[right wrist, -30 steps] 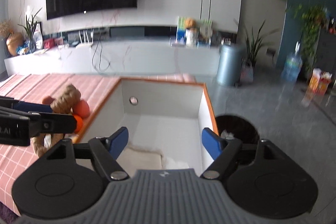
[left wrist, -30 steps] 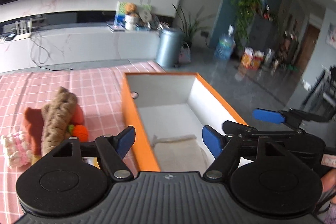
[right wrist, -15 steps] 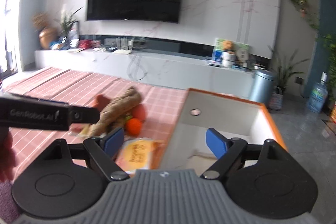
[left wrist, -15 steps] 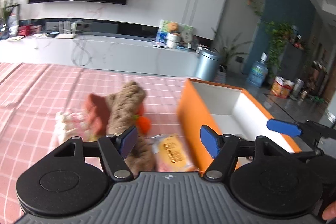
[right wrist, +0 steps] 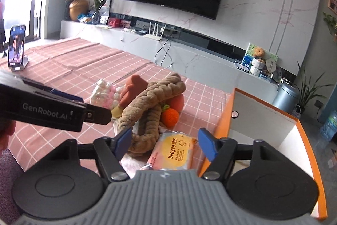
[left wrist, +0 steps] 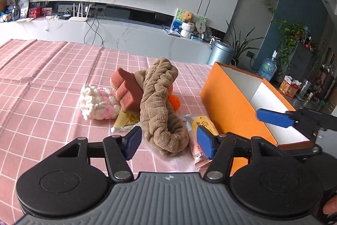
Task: Organize soft objects
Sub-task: 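Move both tools back to the table and grasp the brown braided rope ring with the left tool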
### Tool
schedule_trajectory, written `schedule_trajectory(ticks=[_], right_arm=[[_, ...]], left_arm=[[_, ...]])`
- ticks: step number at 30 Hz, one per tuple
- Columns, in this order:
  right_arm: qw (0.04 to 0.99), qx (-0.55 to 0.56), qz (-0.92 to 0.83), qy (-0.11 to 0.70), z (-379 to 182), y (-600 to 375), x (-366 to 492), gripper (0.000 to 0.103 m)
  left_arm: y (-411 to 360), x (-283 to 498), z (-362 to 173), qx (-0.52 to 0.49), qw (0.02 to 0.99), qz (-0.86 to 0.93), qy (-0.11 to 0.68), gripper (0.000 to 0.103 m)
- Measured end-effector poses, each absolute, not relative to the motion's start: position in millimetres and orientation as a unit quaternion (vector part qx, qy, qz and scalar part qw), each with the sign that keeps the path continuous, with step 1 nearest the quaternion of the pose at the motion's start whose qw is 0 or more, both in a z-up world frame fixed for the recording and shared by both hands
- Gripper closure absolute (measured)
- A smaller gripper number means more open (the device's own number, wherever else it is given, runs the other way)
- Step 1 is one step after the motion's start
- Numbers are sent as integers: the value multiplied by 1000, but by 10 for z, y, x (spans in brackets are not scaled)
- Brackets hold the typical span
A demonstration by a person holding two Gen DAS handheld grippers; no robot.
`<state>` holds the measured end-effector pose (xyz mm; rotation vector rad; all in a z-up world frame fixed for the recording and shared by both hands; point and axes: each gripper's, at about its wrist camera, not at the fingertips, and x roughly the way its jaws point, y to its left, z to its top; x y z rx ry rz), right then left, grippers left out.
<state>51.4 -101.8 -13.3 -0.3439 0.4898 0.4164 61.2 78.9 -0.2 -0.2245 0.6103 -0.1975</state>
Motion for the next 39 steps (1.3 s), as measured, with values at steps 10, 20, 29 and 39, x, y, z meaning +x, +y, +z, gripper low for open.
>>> schedule_trajectory(ticks=[10, 20, 29, 39], right_arm=[[891, -237, 210, 324, -303, -811, 1189, 56], [857, -205, 217, 421, -258, -802, 1933, 57], [844, -187, 216, 454, -337, -742, 2328, 58], [838, -168, 225, 468, -407, -745, 2428, 58]], left_arm=[[800, 1032, -88, -86, 936, -95, 329, 28], [705, 1613, -185, -70, 922, -110, 366, 26], [526, 2133, -241, -19, 921, -102, 376, 27], [476, 2185, -423, 3, 912, -89, 400, 72]])
